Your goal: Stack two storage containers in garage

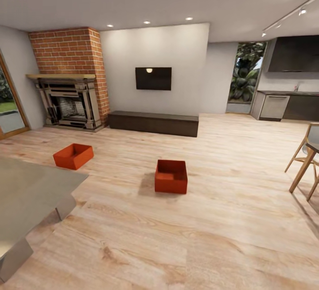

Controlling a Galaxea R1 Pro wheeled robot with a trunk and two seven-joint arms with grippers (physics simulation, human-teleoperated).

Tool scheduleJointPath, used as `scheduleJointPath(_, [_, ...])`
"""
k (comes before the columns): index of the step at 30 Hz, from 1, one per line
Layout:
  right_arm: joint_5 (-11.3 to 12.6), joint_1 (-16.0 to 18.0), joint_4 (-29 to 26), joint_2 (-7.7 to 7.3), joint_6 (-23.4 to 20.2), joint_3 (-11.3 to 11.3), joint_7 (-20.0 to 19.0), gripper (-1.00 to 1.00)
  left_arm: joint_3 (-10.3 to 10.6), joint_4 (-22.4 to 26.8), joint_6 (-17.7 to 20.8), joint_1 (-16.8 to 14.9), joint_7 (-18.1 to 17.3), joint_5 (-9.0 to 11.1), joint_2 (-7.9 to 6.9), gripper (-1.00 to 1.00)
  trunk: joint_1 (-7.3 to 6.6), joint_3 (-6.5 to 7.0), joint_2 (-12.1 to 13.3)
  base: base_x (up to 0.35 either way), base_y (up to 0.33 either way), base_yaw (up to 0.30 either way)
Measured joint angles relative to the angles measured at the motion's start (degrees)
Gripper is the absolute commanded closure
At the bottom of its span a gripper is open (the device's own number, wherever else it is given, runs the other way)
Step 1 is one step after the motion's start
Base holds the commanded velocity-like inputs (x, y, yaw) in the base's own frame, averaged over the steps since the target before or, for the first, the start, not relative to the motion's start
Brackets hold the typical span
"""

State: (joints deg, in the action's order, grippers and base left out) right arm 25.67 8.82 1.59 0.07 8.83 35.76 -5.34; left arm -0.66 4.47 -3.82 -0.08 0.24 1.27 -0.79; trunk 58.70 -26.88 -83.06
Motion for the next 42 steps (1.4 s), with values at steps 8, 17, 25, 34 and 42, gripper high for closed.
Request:
scheduleJointPath(8, [0.21, -0.01, 0.0, 0.08, 0.02, 0.02, 0.0, -1.0, 0.0, 0.01, 0.02, 0.0, 0.0, 0.0, 0.0, -1.0, 0.0, 0.0, 0.0, 0.322, 0.0, -0.089])
scheduleJointPath(17, [0.23, 0.0, 0.0, 0.08, 0.0, -0.01, -0.01, -1.0, 0.0, 0.0, 0.0, 0.0, 0.0, 0.0, 0.0, -1.0, 0.0, 0.0, 0.0, 0.322, 0.0, -0.035])
scheduleJointPath(25, [0.11, 0.0, 0.0, 0.05, 0.0, 0.0, 0.0, -1.0, 0.0, 0.0, 0.0, 0.0, 0.0, 0.0, 0.0, -1.0, 0.0, 0.0, 0.0, 0.322, 0.0, -0.001])
scheduleJointPath(34, [0.09, 0.0, 0.0, 0.04, 0.0, 0.0, 0.0, -1.0, 0.0, 0.0, 0.0, 0.0, 0.0, 0.0, 0.0, -1.0, 0.0, 0.0, 0.0, 0.322, 0.0, 0.0])
scheduleJointPath(42, [0.0, -0.01, 0.0, 0.08, 0.02, 0.08, 0.0, -1.0, 0.0, 0.01, 0.02, 0.0, 0.0, 0.0, 0.0, -1.0, 0.0, 0.0, 0.0, 0.322, 0.0, -0.076])
